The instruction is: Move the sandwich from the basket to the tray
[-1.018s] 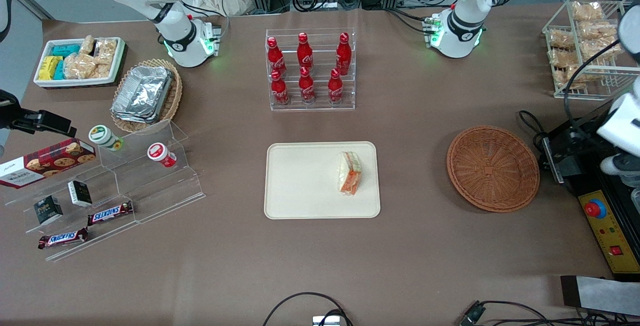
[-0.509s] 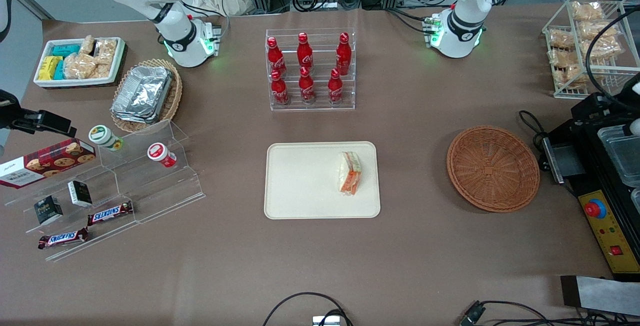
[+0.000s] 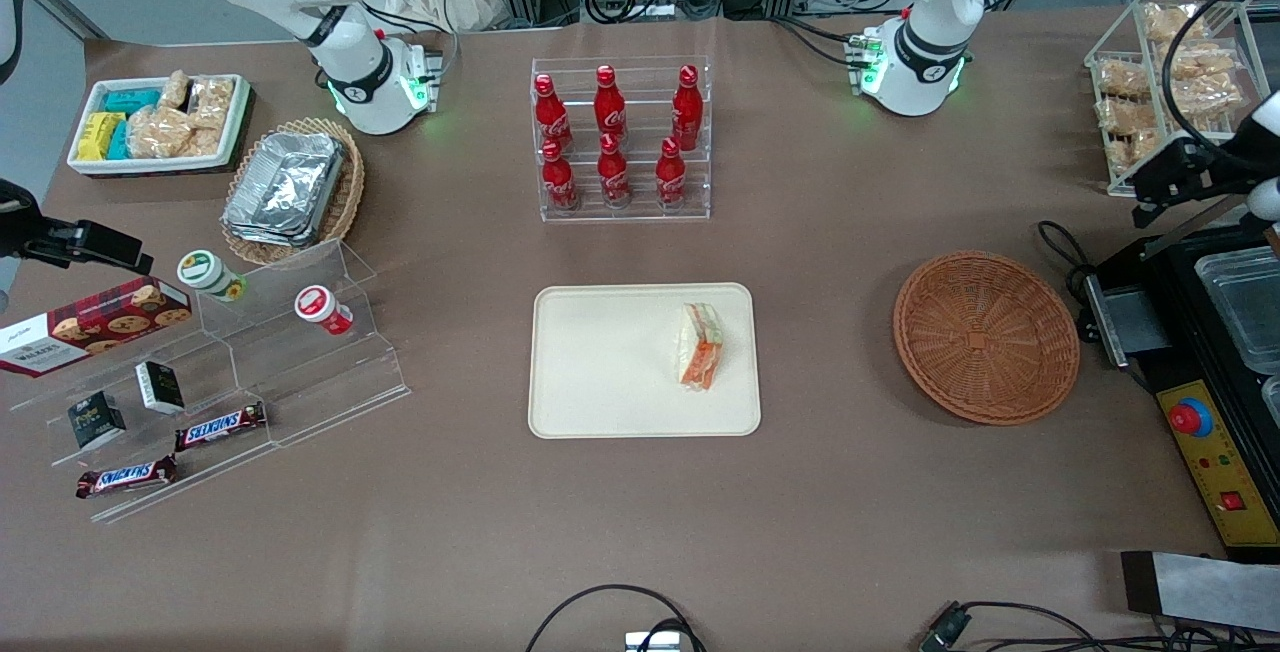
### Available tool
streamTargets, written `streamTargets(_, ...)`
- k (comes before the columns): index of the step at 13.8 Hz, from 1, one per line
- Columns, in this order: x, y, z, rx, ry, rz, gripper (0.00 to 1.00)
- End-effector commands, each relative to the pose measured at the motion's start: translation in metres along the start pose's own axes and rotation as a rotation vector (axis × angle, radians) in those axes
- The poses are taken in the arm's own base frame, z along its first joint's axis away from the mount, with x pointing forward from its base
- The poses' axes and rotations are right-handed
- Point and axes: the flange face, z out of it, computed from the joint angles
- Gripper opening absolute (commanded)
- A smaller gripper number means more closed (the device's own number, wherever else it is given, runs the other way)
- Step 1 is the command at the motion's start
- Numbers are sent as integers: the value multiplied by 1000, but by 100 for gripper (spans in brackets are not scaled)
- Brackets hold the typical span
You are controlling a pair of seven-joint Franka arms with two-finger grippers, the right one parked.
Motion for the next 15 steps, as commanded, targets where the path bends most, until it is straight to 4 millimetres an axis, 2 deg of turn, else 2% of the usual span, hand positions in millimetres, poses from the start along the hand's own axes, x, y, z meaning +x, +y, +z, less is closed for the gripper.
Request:
streamTargets(1, -6, 17, -2, -11, -2, 26, 100)
streamTargets(4, -6, 17, -3, -12, -2, 25, 100)
streamTargets(5, -8, 9, -3, -16, -2, 9, 100)
streamTargets(10, -11, 1, -4, -57, -6, -27, 100)
streamTargets(15, 0, -5, -1, -62, -26, -35, 100)
